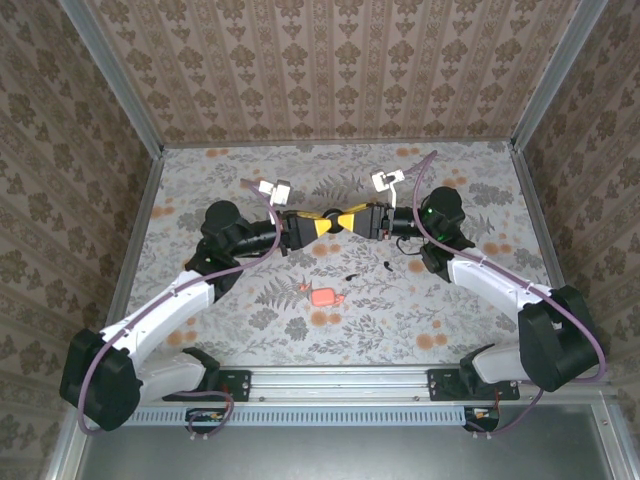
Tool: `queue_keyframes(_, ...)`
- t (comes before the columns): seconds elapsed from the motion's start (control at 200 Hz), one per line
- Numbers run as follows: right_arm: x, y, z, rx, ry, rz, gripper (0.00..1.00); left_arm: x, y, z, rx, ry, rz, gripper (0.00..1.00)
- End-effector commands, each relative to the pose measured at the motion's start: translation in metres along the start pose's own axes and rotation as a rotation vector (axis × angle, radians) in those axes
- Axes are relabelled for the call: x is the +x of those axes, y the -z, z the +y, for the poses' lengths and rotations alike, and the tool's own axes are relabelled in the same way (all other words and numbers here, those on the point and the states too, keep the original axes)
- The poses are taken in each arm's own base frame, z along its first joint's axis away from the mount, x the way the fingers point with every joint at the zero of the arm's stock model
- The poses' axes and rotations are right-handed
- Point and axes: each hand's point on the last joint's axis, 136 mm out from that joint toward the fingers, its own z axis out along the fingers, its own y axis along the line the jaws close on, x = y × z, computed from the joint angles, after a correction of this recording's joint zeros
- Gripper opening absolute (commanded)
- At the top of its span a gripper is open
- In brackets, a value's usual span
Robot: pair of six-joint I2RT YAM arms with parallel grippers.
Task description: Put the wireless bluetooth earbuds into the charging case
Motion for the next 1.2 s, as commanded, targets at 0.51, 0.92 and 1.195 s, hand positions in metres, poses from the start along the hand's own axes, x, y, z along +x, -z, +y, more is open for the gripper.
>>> queue_keyframes(0.51, 0.010, 0.001, 0.021, -0.020, 0.102, 0.065, 0.17, -0.001, -0.002, 0.010, -0.049, -0.038, -0.007, 0.16)
queue_keyframes(0.92, 0.033, 0.013, -0.014, 0.185, 0.123, 0.128, 0.14, 0.014, 0.012, 0.038, -0.182, -0.033, 0.039, 0.40)
queue_keyframes(1.195, 0.055, 0.027, -0.052, 0.359, 0.137, 0.222, 0.15, 0.027, 0.030, 0.070, -0.291, -0.030, 0.092, 0.58)
